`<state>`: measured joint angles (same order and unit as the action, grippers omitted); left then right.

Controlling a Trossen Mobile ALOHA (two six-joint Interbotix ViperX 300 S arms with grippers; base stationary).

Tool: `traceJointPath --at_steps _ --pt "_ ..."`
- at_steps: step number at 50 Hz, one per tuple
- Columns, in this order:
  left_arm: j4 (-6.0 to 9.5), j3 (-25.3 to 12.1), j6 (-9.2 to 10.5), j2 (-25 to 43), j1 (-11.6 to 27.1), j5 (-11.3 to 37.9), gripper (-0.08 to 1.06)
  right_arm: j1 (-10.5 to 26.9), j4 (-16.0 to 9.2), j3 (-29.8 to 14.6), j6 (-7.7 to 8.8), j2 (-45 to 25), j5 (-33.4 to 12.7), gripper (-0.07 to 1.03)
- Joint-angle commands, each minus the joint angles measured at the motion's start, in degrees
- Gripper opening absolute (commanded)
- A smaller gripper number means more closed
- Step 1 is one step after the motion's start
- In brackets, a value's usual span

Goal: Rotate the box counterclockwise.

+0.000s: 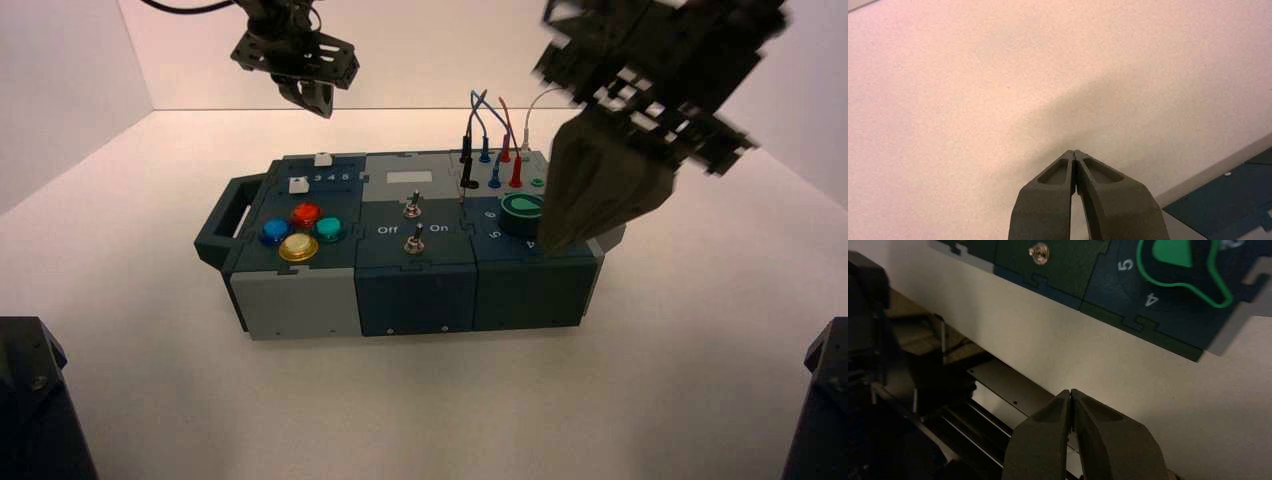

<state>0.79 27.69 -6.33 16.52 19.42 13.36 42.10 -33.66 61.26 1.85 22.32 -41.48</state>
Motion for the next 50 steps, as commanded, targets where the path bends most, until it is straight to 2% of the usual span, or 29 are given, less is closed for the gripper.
traceJointPath --at_steps 1,8,28,38,50 --pt "0.0 -2.0 -0.18 -0.2 0.3 -0.4 -0.03 1.4 -0.4 -2.6 0.44 -3.6 0.7 -0.02" --pt "0.0 -2.6 -0.18 0.6 0.3 -0.4 -0.03 1.4 -0.2 -3.5 1.23 -7.1 1.0 -0.02" --pt "0.09 -2.7 -0.09 2.6 0.3 -0.1 -0.03 1.3 0.6 -4.8 1.23 -14.0 2.5 -0.02" --pt "0.44 -2.3 0.09 2.6 0.3 0.5 -0.03 0.9 0.8 -5.3 1.23 -14.4 3.3 -0.02" --pt "0.97 -0.9 0.09 2.7 1.5 0.9 -0.03 -0.9 2.4 -5.4 1.14 -15.0 3.4 -0.02"
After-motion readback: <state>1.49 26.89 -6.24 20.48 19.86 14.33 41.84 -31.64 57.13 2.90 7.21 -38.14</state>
